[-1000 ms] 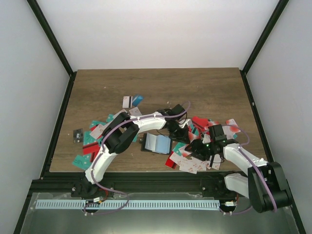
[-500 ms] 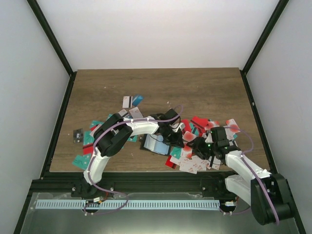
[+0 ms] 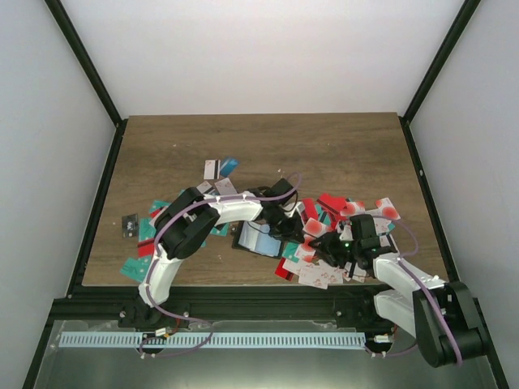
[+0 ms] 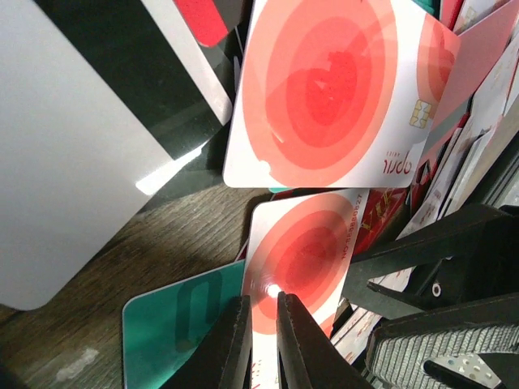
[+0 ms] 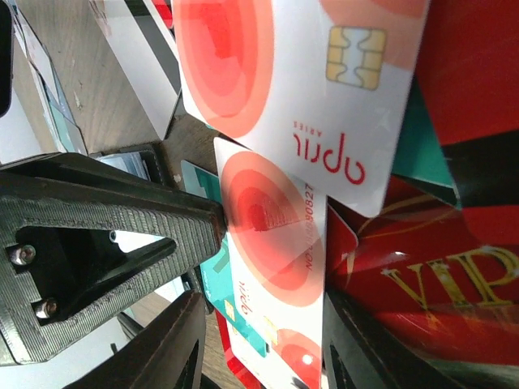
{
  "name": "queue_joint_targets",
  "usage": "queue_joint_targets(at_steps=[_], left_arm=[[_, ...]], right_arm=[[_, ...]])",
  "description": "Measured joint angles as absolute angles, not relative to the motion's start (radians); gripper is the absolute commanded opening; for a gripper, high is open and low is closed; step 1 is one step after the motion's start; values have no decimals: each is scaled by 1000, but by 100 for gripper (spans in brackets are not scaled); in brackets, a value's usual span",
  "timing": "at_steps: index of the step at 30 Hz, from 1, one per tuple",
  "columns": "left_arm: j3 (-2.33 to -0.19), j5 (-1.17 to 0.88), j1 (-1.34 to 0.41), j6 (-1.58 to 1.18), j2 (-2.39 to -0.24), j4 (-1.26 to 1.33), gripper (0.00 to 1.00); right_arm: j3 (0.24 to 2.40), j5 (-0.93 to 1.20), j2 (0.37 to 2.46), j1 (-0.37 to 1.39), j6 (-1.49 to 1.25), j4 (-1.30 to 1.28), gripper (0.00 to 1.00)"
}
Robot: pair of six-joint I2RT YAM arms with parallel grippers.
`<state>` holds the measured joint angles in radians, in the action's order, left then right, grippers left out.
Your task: Put the credit cards into the card holder
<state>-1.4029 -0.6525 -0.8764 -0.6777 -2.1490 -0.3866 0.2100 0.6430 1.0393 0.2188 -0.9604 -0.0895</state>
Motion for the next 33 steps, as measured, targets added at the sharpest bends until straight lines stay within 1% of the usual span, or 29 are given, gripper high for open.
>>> queue_joint_targets(at_steps=[4, 9, 18, 21, 25, 30, 33], left_arm=[[-1403, -653, -871, -678, -2149, -387, 12], [-1402, -659, -860, -682, -2149, -381, 12], [-1383, -703, -863, -709, -2154, -337, 12], [-1383, -709, -862, -715, -2156, -334, 12], [-1383, -714, -862, -722, -2157, -331, 12], [-1384, -723, -860, -726, -2161, -327, 12], [-1386, -732, -857, -728, -2165, -326, 12]], right_arm=[[195, 657, 1048, 219, -967, -50, 37], [180, 676, 1057, 220, -985, 9, 34], [181, 711, 1015, 220, -1000, 158, 33], [183, 716, 1043, 220, -995, 165, 32], [205, 714, 1119, 220, -954, 112, 32], [252, 699, 1155, 220, -896, 36, 16], [269, 686, 1155, 220, -872, 9, 3]])
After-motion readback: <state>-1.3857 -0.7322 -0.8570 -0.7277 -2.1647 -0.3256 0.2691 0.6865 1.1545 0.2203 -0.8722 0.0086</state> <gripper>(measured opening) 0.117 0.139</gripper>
